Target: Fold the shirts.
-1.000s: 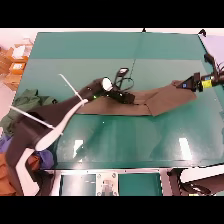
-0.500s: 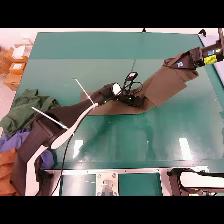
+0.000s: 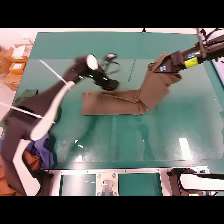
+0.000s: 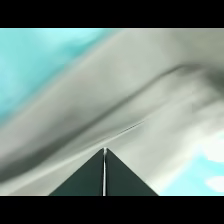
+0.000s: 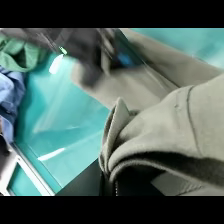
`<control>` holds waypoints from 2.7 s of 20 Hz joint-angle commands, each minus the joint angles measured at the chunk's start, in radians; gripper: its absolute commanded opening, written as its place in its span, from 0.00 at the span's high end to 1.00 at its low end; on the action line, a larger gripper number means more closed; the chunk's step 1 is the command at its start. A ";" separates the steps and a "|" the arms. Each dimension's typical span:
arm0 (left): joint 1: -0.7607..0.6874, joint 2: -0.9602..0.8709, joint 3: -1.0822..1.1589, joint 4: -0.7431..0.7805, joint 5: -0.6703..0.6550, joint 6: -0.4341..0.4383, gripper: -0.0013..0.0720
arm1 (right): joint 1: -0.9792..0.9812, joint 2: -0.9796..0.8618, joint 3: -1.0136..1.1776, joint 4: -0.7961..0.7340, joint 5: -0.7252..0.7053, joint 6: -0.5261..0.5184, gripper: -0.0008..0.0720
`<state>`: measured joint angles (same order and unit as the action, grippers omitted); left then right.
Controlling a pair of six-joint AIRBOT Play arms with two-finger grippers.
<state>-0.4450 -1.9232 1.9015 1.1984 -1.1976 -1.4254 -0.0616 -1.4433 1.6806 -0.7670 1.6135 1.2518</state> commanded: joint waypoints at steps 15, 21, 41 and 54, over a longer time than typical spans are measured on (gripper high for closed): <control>0.330 0.178 0.027 0.481 -0.308 0.013 0.94 | 0.566 -0.291 -0.038 -0.119 -0.691 0.170 0.45; 0.330 0.178 0.028 0.478 -0.323 0.012 0.94 | 0.163 -0.096 -0.173 -0.343 -0.415 0.319 0.39; 0.330 0.178 0.027 0.389 -0.314 -0.011 0.94 | -0.004 -0.222 -0.328 0.123 -0.550 0.145 0.96; 0.330 0.178 0.027 0.381 -0.285 -0.014 0.94 | -1.160 0.243 -0.664 -0.195 -0.426 0.119 0.96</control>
<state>-0.1150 -1.7462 1.9282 1.5860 -1.4948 -1.4384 -0.9741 -1.2594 1.0958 -0.9192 1.1393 1.4242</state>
